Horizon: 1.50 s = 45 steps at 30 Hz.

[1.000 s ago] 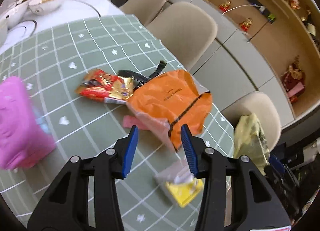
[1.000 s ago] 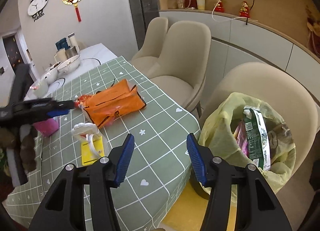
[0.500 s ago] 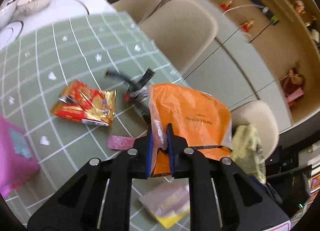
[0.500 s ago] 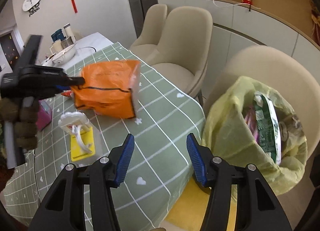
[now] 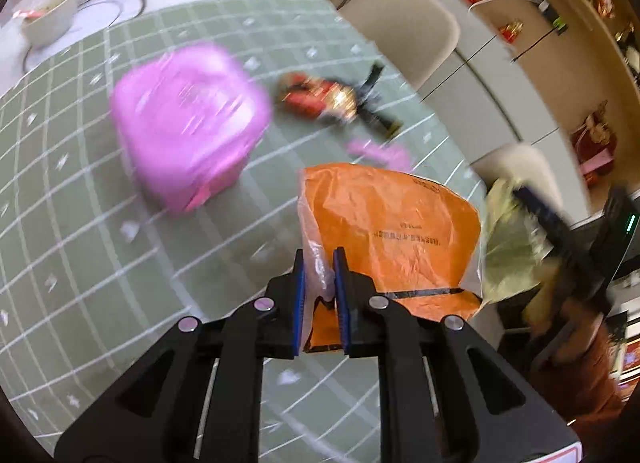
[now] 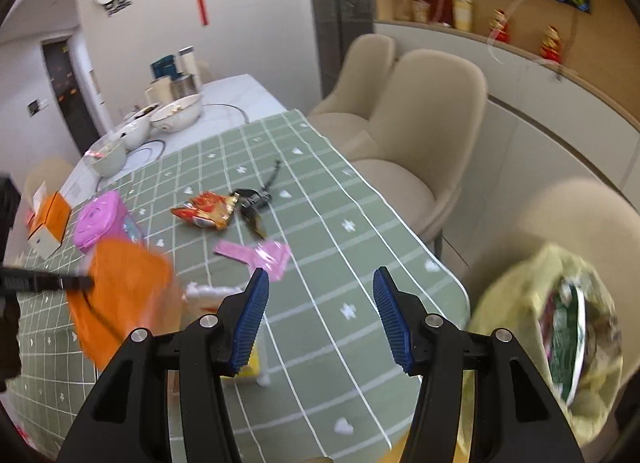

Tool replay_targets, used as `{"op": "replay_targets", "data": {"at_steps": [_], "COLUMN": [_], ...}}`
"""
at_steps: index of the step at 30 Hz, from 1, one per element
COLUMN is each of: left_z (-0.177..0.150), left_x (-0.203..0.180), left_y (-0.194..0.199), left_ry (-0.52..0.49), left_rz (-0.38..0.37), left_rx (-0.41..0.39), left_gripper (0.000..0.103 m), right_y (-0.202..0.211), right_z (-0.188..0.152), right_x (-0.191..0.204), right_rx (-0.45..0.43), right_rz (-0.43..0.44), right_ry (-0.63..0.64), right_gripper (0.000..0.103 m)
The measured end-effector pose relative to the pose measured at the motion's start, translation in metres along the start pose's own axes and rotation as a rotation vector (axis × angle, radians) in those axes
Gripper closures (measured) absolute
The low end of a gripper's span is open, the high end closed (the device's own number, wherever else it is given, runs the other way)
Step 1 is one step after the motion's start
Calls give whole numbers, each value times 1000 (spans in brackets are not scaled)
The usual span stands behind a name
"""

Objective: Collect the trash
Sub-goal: 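Grasp the pink heart-shaped wrapper with the right tool while the left tool holds the orange bag, then carry the orange bag and pink wrapper over the bin with both tools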

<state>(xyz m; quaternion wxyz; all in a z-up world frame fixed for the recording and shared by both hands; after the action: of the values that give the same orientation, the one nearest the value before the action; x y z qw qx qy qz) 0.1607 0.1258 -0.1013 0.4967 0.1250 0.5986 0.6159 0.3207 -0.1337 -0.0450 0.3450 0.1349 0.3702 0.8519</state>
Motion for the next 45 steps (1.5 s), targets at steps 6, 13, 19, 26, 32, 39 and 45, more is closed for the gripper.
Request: {"op": "replay_targets", "data": {"at_steps": [6,13,19,26,32,39,45], "left_z": [-23,-15,-12,-15,-19,-21,-23], "left_x": [25,33,36,41,36,31,11], "left_y": [-6,-23,-23,-23,-25,-36,-22], "left_ry": [-84,-49,-19,-7,-27,-53,-108], "left_rz": [100,67,45,46,36,92,68], "left_rx": [-63,-53,-57,-52,-42,-26,-56], "left_gripper": [89,83,75,73,72,71,89], "right_y": [-39,-111,-147,-149,-117,-43,20], "right_z": [26,26,16,11,9,-5,-25], "right_x": [15,15,17,30,16,1,2], "right_rx": [29,175,236,254,213,155,84], "right_rz": [162,254,332,301,182,56,21], "right_ry": [108,105,15,84,28,-49,-122], "right_gripper": [52,55,55,64,64,64,64]}}
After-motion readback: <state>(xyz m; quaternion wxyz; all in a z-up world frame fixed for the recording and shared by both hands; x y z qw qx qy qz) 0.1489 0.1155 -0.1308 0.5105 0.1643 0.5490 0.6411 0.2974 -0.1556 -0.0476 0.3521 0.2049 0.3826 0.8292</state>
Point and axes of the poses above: each gripper's, at about its wrist camera, not at the fingertips, and y roughly against the way its jaws point, x to its left, z to its top, the point moved 6 cm from there along -y, roughly the way its jaws point, and after that the axes turned 13 degrees about y, right-handed, at the moved point
